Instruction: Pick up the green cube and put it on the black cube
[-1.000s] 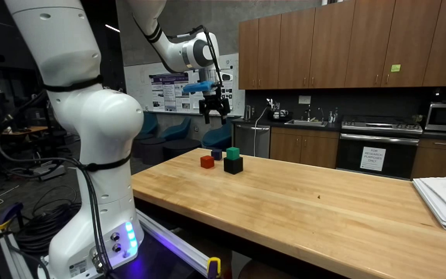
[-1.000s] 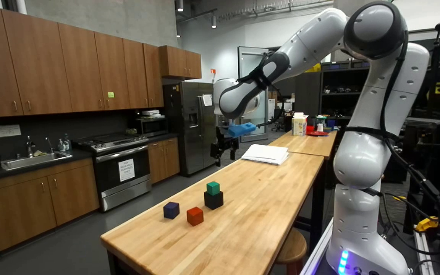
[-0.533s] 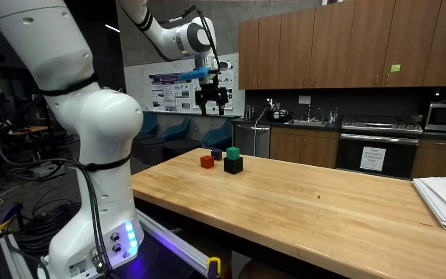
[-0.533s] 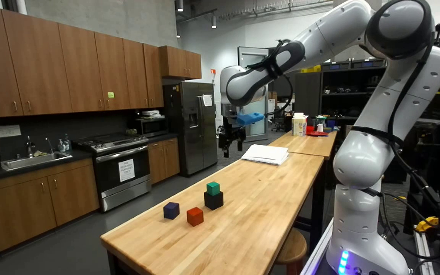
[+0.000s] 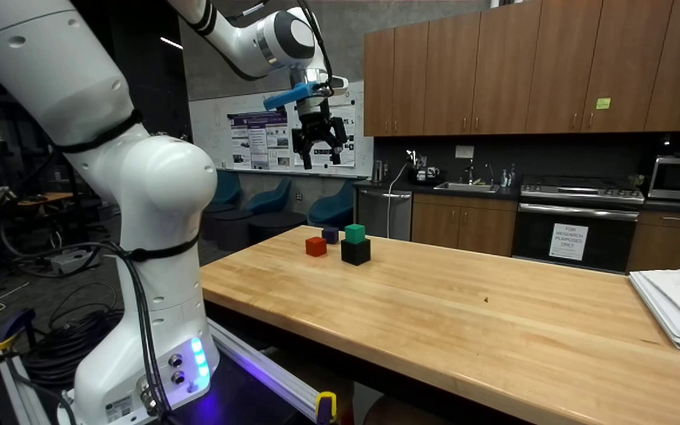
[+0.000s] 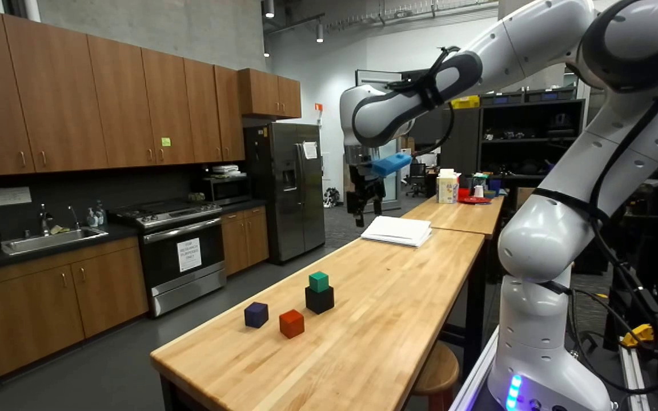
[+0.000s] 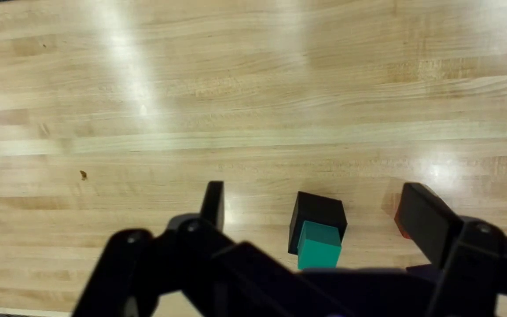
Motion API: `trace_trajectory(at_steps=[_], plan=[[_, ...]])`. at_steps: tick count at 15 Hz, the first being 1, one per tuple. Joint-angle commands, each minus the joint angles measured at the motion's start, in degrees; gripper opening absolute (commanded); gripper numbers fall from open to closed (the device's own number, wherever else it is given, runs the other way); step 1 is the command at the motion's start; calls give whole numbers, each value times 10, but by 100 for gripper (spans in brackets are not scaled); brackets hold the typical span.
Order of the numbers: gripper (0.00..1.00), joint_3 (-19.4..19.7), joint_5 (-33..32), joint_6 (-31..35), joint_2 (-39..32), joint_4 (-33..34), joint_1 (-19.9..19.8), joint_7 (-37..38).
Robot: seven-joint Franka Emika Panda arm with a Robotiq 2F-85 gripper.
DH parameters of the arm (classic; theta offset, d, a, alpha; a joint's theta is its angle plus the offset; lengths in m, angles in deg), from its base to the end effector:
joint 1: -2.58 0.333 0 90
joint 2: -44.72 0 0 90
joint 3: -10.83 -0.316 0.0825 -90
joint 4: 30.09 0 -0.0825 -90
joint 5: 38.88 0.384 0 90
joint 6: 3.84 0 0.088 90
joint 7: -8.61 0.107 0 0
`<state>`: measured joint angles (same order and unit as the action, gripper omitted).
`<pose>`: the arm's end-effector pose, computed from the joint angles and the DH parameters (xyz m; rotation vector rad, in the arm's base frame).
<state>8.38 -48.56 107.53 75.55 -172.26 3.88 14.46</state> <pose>0.3849 0.0147 0.4777 2.9627 0.0282 0.0207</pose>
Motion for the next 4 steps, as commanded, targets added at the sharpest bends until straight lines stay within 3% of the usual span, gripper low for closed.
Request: trace_trajectory(at_steps=[1, 4], plan=[[100, -9, -35, -33, 35, -15, -16, -2], [100, -4, -24, -25, 19, -7, -10, -1]])
